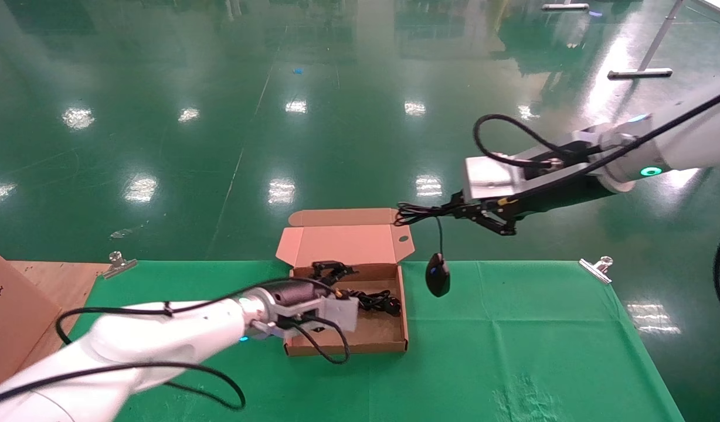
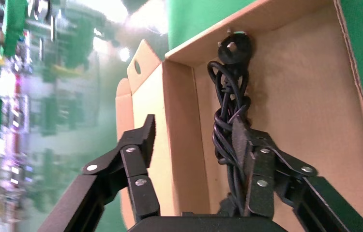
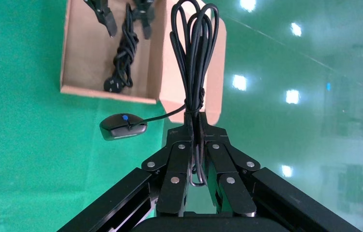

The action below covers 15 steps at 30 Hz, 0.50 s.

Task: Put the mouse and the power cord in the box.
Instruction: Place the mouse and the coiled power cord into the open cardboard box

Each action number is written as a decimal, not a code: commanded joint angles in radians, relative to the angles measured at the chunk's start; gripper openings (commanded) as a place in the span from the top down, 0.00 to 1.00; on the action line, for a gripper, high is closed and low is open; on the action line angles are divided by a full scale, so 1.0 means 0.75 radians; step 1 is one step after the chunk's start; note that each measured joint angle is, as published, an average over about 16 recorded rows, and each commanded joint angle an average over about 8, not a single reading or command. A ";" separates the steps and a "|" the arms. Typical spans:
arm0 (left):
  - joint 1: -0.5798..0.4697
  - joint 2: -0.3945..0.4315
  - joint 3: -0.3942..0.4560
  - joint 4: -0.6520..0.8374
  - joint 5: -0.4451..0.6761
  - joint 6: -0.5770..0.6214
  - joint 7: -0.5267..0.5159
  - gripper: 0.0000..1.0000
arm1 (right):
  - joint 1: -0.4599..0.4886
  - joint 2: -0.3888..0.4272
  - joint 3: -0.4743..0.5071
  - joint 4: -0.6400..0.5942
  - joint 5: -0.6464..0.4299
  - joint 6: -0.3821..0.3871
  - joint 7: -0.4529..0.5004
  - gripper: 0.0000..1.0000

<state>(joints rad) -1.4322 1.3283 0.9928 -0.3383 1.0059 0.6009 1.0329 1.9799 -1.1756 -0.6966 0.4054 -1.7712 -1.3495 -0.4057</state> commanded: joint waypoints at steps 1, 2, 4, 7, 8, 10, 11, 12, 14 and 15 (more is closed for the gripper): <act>-0.020 -0.007 -0.011 0.027 -0.038 0.045 -0.017 0.00 | -0.004 -0.011 -0.001 0.009 0.000 0.002 0.012 1.00; -0.028 -0.022 -0.025 0.042 -0.061 0.078 -0.024 0.00 | -0.006 -0.020 -0.002 0.014 0.000 0.003 0.019 1.00; -0.044 -0.059 -0.051 0.071 -0.102 0.150 -0.031 0.00 | -0.010 -0.039 -0.003 0.025 0.001 0.006 0.033 1.00; -0.064 -0.127 -0.087 0.111 -0.156 0.265 -0.026 0.00 | -0.020 -0.080 -0.008 0.038 -0.002 0.018 0.060 1.00; -0.069 -0.152 -0.097 0.123 -0.171 0.303 -0.021 0.00 | -0.024 -0.097 -0.010 0.040 -0.004 0.026 0.070 1.00; -0.077 -0.203 -0.116 0.144 -0.198 0.379 -0.011 0.00 | -0.036 -0.135 -0.017 0.042 -0.011 0.046 0.089 1.00; -0.079 -0.230 -0.124 0.154 -0.210 0.418 -0.005 0.00 | -0.042 -0.155 -0.021 0.041 -0.015 0.059 0.098 1.00; -0.082 -0.257 -0.132 0.163 -0.222 0.455 0.001 0.00 | -0.051 -0.174 -0.026 0.040 -0.018 0.073 0.107 1.00; -0.084 -0.313 -0.148 0.181 -0.245 0.534 0.013 0.00 | -0.072 -0.210 -0.039 0.043 -0.021 0.105 0.124 1.00; -0.084 -0.340 -0.155 0.190 -0.257 0.571 0.019 0.00 | -0.084 -0.224 -0.047 0.048 -0.019 0.122 0.132 1.00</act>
<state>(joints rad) -1.4905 1.0741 0.8769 -0.1926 0.8138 1.0217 1.0455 1.9116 -1.3303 -0.7435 0.4600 -1.7715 -1.2555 -0.3021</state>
